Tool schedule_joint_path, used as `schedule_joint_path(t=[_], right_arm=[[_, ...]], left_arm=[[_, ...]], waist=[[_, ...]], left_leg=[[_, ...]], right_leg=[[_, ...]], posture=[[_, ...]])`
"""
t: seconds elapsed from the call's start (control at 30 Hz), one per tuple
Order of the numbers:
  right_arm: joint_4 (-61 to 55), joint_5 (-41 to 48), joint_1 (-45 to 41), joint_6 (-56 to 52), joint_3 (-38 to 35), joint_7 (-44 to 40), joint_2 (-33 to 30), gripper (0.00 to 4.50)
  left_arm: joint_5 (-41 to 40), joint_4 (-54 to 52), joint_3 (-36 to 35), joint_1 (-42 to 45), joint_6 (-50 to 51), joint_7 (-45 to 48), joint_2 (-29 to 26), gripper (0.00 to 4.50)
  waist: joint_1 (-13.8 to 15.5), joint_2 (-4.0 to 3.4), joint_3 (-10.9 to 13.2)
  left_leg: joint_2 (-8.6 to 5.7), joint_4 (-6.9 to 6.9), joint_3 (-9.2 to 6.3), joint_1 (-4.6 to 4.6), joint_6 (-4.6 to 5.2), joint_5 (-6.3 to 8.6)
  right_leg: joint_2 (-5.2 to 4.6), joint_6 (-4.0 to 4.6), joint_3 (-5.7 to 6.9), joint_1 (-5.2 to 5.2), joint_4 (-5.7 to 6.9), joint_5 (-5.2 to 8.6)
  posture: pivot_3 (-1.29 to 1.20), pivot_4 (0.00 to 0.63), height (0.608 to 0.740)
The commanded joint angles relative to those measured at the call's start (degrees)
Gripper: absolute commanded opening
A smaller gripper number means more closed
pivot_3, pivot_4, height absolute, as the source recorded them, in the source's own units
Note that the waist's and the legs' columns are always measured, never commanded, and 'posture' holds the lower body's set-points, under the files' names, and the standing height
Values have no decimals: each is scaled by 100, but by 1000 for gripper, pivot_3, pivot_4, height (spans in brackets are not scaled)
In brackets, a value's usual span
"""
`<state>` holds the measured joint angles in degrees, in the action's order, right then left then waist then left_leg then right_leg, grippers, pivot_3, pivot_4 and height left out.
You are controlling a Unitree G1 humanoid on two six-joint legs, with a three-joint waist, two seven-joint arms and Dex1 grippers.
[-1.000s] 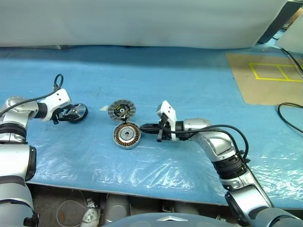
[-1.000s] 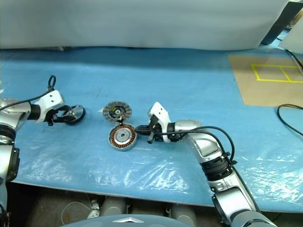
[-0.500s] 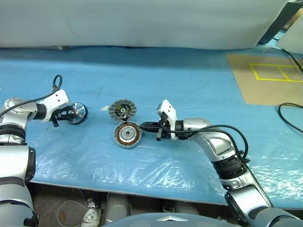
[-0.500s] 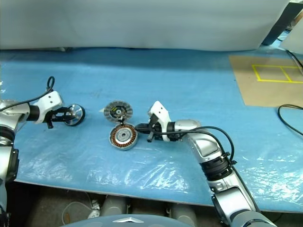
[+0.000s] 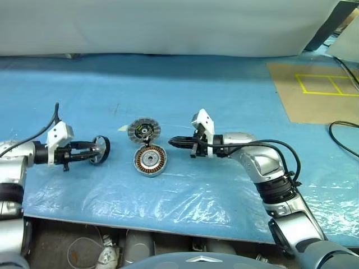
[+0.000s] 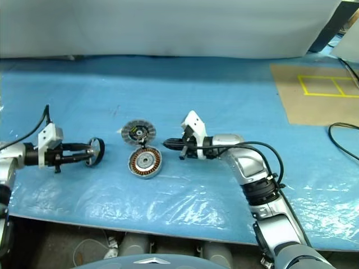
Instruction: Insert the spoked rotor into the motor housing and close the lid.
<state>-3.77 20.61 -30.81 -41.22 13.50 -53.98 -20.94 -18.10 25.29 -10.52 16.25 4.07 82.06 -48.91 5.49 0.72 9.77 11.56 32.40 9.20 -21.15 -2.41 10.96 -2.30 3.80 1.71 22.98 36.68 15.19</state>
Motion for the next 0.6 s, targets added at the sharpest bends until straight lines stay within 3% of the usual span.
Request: schedule_joint_path(t=[0.03,0.27,0.6], right_arm=[[-86,-77,-40,348,3,-118,-171,0],[199,-341,26,854,140,-236,-365,0],[191,-633,185,1180,328,-315,-502,0]], left_arm=[[-906,-2039,-537,-631,1007,-773,244,1335],[-1625,-4021,-473,-1199,2006,-2046,959,1335],[-1222,-4231,240,-1582,1852,-2503,1360,1335]], waist=[[10,-2,1],[-19,-3,2],[-135,-4,2]], left_leg=[[1,2,0,-2,1,0],[5,19,11,7,5,-2],[9,23,10,5,6,-2]], right_leg=[[0,0,1,0,1,0],[4,24,-10,-10,-3,14],[15,1,-14,-9,-4,1]], posture=[[0,150,740],[0,150,740],[0,150,740]])
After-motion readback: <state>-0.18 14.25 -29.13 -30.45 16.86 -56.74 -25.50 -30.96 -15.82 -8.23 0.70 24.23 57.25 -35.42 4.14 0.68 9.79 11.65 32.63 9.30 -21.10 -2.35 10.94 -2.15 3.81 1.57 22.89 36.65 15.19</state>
